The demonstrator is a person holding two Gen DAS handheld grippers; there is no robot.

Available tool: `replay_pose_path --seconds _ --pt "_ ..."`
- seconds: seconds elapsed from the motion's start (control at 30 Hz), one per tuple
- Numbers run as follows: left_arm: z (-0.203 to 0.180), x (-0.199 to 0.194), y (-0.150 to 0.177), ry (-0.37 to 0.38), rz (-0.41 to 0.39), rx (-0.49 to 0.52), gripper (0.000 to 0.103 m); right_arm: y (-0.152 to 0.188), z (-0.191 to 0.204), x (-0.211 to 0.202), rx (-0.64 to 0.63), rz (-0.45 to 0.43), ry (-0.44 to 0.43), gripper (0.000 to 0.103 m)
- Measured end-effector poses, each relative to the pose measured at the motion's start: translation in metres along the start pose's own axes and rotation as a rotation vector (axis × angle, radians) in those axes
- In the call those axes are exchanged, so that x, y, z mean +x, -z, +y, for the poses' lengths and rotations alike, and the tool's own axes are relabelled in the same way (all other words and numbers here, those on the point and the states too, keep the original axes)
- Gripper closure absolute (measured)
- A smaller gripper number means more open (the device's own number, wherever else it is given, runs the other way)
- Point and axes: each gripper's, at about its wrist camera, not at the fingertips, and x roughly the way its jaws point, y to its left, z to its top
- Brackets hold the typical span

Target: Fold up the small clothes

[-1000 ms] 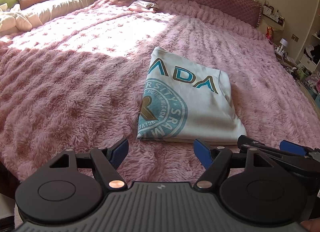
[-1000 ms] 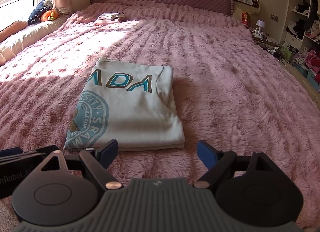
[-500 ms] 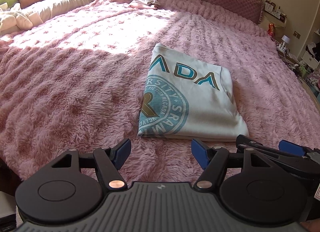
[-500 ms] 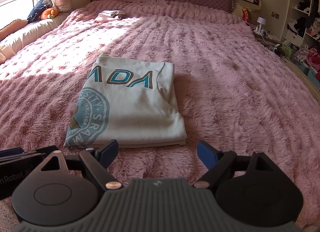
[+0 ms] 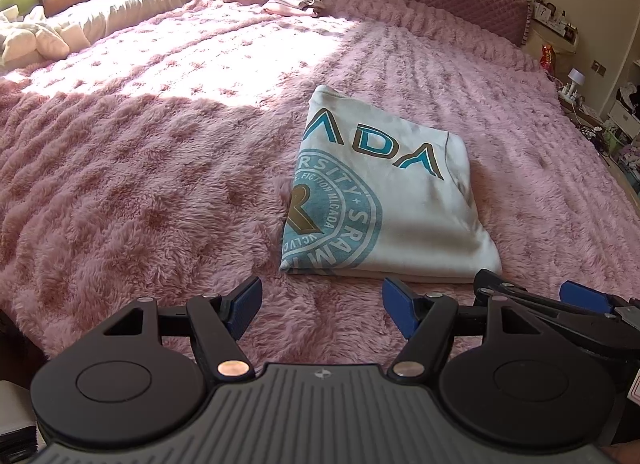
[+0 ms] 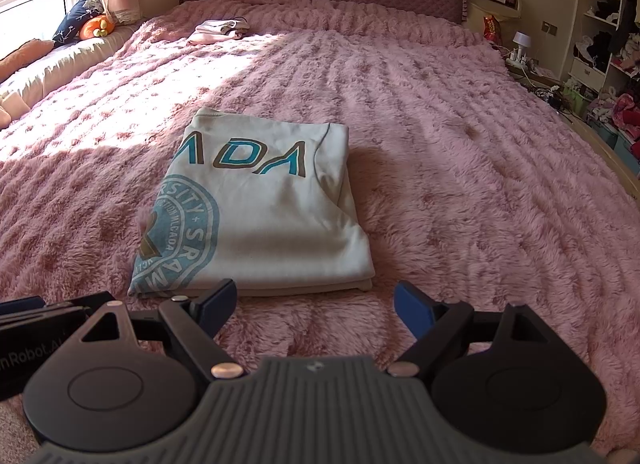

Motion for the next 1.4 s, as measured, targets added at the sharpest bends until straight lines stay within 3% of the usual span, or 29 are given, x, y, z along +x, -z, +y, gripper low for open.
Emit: replay_pose_path --seconds 1.4 --pt "-0.004 0.011 -0.004 -0.028 0.018 0.028 0.023 -0.001 0.005 0.012 -0.019 0.043 0.027 0.022"
